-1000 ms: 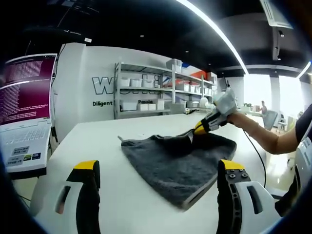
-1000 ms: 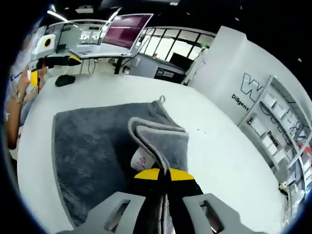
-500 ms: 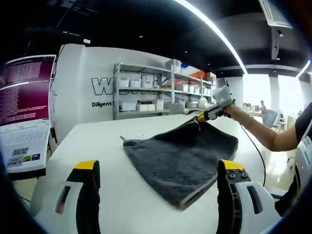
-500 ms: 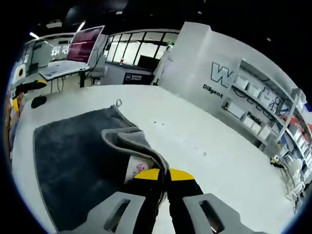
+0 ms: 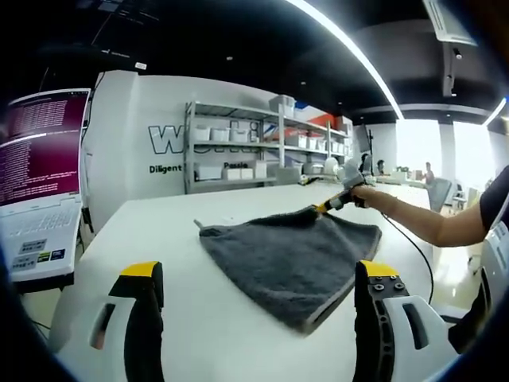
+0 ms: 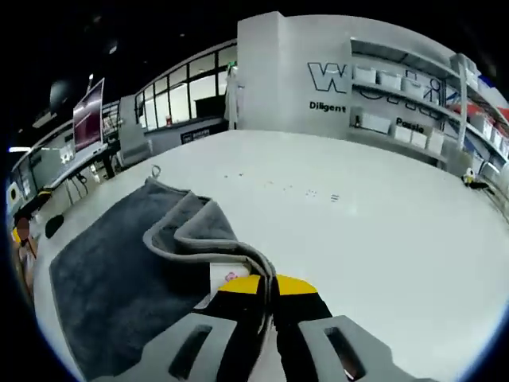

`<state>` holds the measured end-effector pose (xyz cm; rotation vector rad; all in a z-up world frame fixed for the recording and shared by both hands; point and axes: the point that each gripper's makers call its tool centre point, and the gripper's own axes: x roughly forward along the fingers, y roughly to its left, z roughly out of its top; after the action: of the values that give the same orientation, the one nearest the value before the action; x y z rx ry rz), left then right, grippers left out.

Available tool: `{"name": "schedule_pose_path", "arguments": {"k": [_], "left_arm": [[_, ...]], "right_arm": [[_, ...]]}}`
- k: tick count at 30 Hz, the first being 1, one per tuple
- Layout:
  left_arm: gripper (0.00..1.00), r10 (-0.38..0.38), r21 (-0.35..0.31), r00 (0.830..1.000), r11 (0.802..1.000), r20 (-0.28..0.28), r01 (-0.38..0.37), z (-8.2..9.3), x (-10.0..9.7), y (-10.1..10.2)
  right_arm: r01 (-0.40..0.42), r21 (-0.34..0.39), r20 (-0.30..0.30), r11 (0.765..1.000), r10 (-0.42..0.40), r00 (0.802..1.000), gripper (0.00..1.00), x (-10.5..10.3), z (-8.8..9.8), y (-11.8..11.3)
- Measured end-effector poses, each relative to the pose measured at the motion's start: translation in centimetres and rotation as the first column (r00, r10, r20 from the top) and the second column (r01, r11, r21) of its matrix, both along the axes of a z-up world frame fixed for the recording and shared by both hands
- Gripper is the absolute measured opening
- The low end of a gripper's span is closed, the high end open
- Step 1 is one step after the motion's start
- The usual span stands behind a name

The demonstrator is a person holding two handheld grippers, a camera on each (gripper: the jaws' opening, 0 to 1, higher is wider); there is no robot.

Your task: Open the folded towel by lifting each exposed corner and separating the folded layers until the towel lies flat within the target outline without major curled edges

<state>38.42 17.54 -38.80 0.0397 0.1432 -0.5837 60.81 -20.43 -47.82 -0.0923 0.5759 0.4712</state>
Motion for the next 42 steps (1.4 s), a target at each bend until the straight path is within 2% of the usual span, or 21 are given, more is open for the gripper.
{"name": "schedule_pose_path", "arguments": {"k": [4, 7, 11, 12, 14, 16, 18, 21, 23, 25, 26, 28, 30, 31, 34, 36, 37, 39, 42], "left_arm": [[0.99, -0.001, 0.002, 1.0, 1.0, -0.001, 0.001, 0.0, -0.1, 0.0], [0.99, -0.003, 0.002, 1.0, 1.0, 0.002, 0.003, 0.0, -0.2, 0.0], [0.99, 0.001, -0.002, 1.0, 1.0, -0.002, -0.001, -0.1, -0.1, 0.1], [0.99, 0.002, -0.002, 1.0, 1.0, -0.003, -0.002, -0.2, -0.1, 0.1], [0.99, 0.0, -0.003, 1.0, 1.0, -0.003, 0.0, -0.2, -0.1, 0.0], [0.99, -0.003, -0.003, 1.0, 1.0, -0.004, 0.003, -0.2, -0.2, -0.1], [0.99, -0.01, -0.003, 1.0, 1.0, 0.0, 0.01, -0.1, -0.3, -0.3], [0.99, -0.014, 0.0, 1.0, 1.0, 0.0, 0.014, -0.1, -0.3, -0.4], [0.99, -0.012, 0.0, 1.0, 1.0, -0.003, 0.012, -0.2, -0.3, -0.3], [0.99, -0.008, -0.002, 1.0, 1.0, -0.003, 0.008, -0.2, -0.3, -0.1], [0.99, -0.007, -0.003, 1.0, 1.0, -0.003, 0.007, -0.2, -0.3, -0.1], [0.99, -0.006, -0.002, 1.0, 1.0, -0.002, 0.006, -0.1, -0.4, 0.0], [0.99, -0.006, -0.003, 1.0, 1.0, 0.0, 0.006, -0.1, -0.5, 0.0], [0.99, -0.005, -0.006, 1.0, 1.0, 0.001, 0.005, -0.1, -0.5, 0.0], [0.99, -0.005, -0.01, 1.0, 1.0, 0.006, 0.005, 0.1, -0.5, -0.1], [0.99, -0.009, -0.012, 1.0, 1.0, 0.007, 0.009, 0.1, -0.6, -0.2], [0.99, -0.01, -0.011, 1.0, 1.0, 0.008, 0.01, 0.1, -0.6, -0.3], [0.99, -0.017, -0.008, 1.0, 1.0, 0.009, 0.017, 0.1, -0.7, -0.5], [0.99, -0.023, -0.005, 1.0, 1.0, 0.012, 0.023, 0.1, -0.9, -0.7]], "right_arm": [[0.015, 0.048, -0.04, 0.999, -0.013, 0.999, 0.02, 0.5, -1.2, -0.5], [-0.006, 0.029, -0.022, 1.0, 0.006, 1.0, 0.08, 0.5, -1.3, -0.5], [-0.078, -0.145, 0.11, 0.986, 0.094, 0.989, 0.28, 0.4, -0.2, -1.0], [-0.092, -0.15, 0.117, 0.984, 0.11, 0.987, 0.3, 0.2, 0.1, -0.9], [-0.116, -0.105, 0.118, 0.988, 0.128, 0.985, 0.29, 0.0, 0.7, -0.5], [-0.124, -0.036, 0.148, 0.992, 0.128, 0.981, 0.31, 0.1, 1.8, -0.2], [-0.146, -0.055, 0.16, 0.988, 0.153, 0.975, 0.31, 0.1, 2.3, -0.2], [-0.207, -0.138, 0.182, 0.968, 0.231, 0.956, 0.38, -0.3, 2.8, 0.5], [-0.251, -0.194, 0.205, 0.948, 0.289, 0.935, 0.45, -1.0, 3.3, 1.5], [-0.306, -0.247, 0.205, 0.92, 0.358, 0.911, 0.49, -1.9, 3.6, 2.5], [-0.315, -0.267, 0.203, 0.911, 0.372, 0.906, 0.48, -2.3, 3.7, 2.8], [-0.344, -0.341, 0.212, 0.875, 0.429, 0.878, 0.48, -3.3, 4.2, 3.7], [-0.388, -0.38, 0.209, 0.84, 0.487, 0.848, 0.49, -4.5, 4.6, 5.3], [-0.396, -0.38, 0.205, 0.836, 0.494, 0.845, 0.5, -4.8, 4.7, 5.7], [-0.426, -0.444, 0.165, 0.789, 0.539, 0.826, 0.54, -5.1, 4.1, 7.2], [-0.41, -0.484, 0.145, 0.773, 0.533, 0.834, 0.54, -4.5, 3.5, 7.3], [-0.408, -0.499, 0.145, 0.765, 0.538, 0.831, 0.54, -4.2, 3.3, 7.5], [-0.412, -0.489, 0.139, 0.769, 0.535, 0.833, 0.51, -3.8, 2.9, 7.9], [-0.415, -0.46, 0.135, 0.785, 0.523, 0.841, 0.4, -2.6, 2.5, 8.1]]}}
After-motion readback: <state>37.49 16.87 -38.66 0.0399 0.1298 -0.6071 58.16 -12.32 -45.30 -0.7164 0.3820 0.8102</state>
